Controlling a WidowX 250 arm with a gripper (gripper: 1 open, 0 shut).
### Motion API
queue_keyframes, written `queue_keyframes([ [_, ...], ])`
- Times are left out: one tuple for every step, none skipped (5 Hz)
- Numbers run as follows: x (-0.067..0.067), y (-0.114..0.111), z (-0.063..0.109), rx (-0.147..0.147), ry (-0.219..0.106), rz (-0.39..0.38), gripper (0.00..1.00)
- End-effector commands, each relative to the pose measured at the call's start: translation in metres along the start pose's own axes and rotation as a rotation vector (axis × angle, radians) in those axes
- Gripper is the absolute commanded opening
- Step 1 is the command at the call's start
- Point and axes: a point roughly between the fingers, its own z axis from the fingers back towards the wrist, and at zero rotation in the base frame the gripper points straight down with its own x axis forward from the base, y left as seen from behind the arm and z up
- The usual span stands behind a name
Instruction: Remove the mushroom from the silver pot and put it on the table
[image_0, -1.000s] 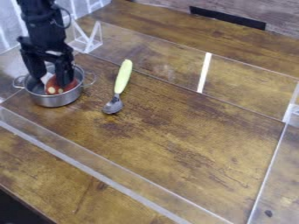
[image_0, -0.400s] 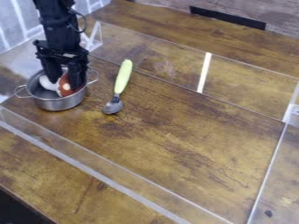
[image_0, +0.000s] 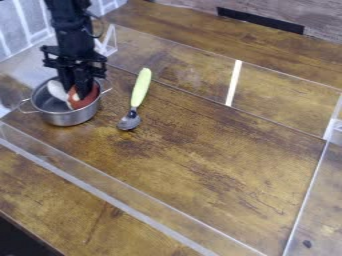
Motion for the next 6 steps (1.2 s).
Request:
queue_keyframes([
  [0.011, -0.015, 0.064, 0.039, -0.121, 0.018, 0.0],
  [0.006, -0.025, 0.091, 0.045, -0.152, -0.006, 0.0],
  [0.0, -0.038, 0.11, 0.049, -0.176, -0.036, 0.0],
  [-0.001, -0.06, 0.116, 0.051, -0.188, 0.002, 0.0],
  [0.001, -0.081, 0.115, 0.04, -0.172, 0.014, 0.0],
  [-0.005, -0.086, 0.113, 0.033, -0.157, -0.026, 0.0],
])
